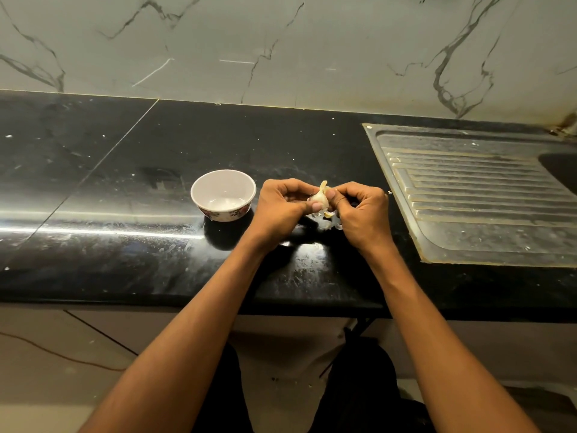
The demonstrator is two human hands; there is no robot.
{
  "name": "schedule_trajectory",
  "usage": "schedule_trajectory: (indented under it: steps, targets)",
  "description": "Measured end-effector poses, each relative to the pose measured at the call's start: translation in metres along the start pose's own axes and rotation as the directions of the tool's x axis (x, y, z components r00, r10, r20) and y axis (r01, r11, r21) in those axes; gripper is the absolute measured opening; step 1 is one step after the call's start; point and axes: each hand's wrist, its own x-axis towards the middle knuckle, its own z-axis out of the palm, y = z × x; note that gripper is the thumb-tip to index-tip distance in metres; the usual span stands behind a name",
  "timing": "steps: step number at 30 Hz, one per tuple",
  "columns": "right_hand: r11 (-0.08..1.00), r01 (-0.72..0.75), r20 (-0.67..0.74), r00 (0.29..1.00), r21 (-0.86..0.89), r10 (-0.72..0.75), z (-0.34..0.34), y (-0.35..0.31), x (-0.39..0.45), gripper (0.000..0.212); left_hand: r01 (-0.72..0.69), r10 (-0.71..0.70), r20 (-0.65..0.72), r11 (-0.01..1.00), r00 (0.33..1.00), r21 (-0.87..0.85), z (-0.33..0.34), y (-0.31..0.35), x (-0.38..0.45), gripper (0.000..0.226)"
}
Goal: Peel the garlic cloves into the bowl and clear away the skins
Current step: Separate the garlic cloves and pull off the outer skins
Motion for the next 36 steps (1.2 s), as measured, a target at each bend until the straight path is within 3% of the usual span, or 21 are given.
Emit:
schedule_trajectory:
  steps: [8,13,19,24,30,36]
  targets:
    - [1.0,-0.027,-0.027,0.999,-0.005,0.027,0.004,-0.009,-0.002,0.019,-0.058,0.056,0.025,0.996,0.998,0.072,-0.003,-0.004,0.002,0.038]
    - [0.996,-0.079,-0.072,0.994,0.04,0.082,0.004,-0.01,0.0,0.024,-0.038,0.034,0.053,0.997,0.998,0.074,0.0,-0.003,0.001,0.023]
    - [1.0,-0.012,-0.163,0.987,-0.022,0.009,0.008,-0.012,-0.003,0.027,0.02,-0.027,0.074,0.996,0.997,0.086,0.003,-0.001,-0.001,0.013]
    - [0.997,0.043,-0.16,0.986,-0.061,-0.053,0.011,-0.012,-0.003,0.026,0.028,-0.043,0.101,0.988,0.994,0.15,0.0,-0.002,0.001,0.016]
    - [0.994,-0.082,-0.158,0.983,0.069,0.092,0.014,-0.009,0.0,0.029,0.039,-0.053,0.121,0.992,0.991,0.117,-0.002,-0.001,0.002,0.02]
    - [0.927,-0.238,-0.034,0.965,0.291,0.259,0.012,-0.015,0.0,0.028,0.017,-0.03,0.141,0.996,0.99,0.087,-0.004,0.0,0.001,0.026]
